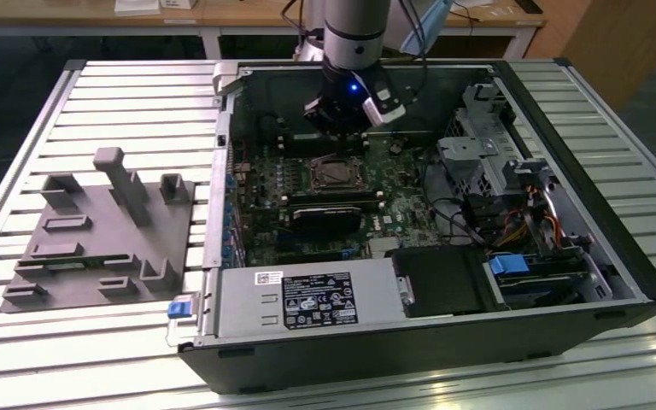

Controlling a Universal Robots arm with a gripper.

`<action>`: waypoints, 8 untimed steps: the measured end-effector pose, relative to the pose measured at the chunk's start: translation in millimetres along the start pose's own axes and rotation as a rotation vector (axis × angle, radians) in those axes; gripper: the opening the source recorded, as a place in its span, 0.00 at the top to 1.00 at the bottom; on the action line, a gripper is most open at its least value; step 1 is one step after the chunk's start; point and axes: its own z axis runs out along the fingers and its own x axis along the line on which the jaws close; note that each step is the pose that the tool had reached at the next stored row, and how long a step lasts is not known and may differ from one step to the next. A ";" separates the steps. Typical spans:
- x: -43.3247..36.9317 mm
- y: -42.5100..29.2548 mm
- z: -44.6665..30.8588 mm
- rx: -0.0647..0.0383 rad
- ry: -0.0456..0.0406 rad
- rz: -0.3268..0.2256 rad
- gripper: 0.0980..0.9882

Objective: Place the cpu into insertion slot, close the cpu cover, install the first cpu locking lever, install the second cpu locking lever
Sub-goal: 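Install the first cpu locking lever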

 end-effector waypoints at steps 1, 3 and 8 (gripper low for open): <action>-0.1 -0.1 0.9 0.000 0.0003 0.000 0.99; -0.6 -0.2 2.9 0.000 0.0008 0.000 0.99; -2.6 -0.5 7.1 0.000 0.0033 0.000 0.99</action>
